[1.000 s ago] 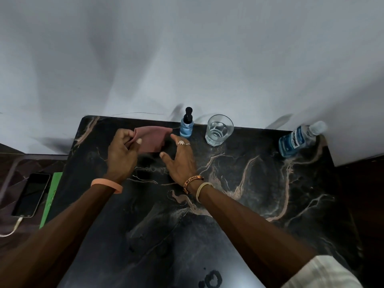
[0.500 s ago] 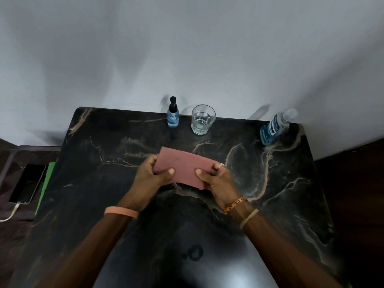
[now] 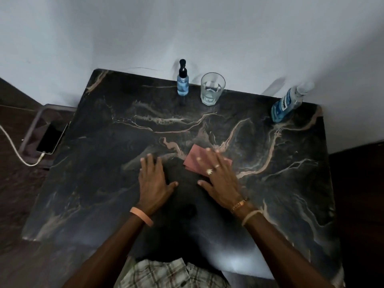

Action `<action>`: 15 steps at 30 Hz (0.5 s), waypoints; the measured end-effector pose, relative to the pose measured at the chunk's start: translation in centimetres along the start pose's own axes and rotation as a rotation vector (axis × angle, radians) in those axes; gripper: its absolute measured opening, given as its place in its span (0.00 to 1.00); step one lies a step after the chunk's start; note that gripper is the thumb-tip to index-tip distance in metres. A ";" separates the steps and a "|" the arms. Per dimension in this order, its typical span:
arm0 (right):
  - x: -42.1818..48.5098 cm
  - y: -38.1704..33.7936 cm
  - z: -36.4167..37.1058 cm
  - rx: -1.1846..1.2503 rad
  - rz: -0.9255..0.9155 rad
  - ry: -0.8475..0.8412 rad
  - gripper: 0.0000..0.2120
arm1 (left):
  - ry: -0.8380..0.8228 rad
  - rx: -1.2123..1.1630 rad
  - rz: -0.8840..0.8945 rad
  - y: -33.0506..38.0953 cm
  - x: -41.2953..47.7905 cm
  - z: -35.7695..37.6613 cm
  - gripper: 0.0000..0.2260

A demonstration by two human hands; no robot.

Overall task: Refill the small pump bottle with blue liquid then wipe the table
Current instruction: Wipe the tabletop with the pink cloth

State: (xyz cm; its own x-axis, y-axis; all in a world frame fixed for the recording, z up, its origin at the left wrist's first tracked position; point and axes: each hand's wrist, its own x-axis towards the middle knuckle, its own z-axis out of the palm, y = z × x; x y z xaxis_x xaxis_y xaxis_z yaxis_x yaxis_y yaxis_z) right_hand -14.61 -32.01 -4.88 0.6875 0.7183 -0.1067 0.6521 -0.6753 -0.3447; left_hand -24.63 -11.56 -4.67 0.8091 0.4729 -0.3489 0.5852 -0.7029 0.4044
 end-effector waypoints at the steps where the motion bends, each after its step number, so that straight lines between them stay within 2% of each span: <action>1: 0.7 -0.1 0.4 -0.050 -0.058 -0.068 0.37 | -0.021 0.055 -0.041 -0.9 -0.2 -0.3 0.49; 3: 2.3 0.2 0.9 -0.141 -0.056 -0.183 0.35 | -0.053 0.120 -0.094 -2.2 -0.3 -1.0 0.55; 4: 2.8 0.4 1.1 -0.178 -0.024 -0.185 0.33 | -0.073 0.148 -0.103 -2.7 -0.3 -1.3 0.57; 6: 3.2 -0.2 1.6 -0.200 0.072 -0.108 0.26 | -0.099 0.167 -0.108 -3.5 -0.6 -1.6 0.58; 9: 2.1 -3.6 3.1 -0.039 0.146 -0.008 0.18 | -0.087 0.132 -0.116 -4.1 -1.0 -1.7 0.57; 11: 1.2 -4.0 3.7 -0.076 0.109 0.026 0.18 | -0.080 0.120 -0.122 -4.0 -1.1 -1.8 0.57; 15: 2.9 -0.2 1.5 -0.329 0.127 0.060 0.26 | -0.072 0.086 -0.128 -3.8 -0.8 -1.7 0.57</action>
State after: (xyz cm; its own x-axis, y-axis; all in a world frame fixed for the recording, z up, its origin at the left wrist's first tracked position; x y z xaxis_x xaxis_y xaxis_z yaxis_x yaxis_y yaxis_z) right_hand -13.25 -29.59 -6.55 0.7809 0.6206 -0.0712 0.6214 -0.7834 -0.0127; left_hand -27.41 -8.31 -4.51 0.7203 0.5246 -0.4540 0.6741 -0.6837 0.2795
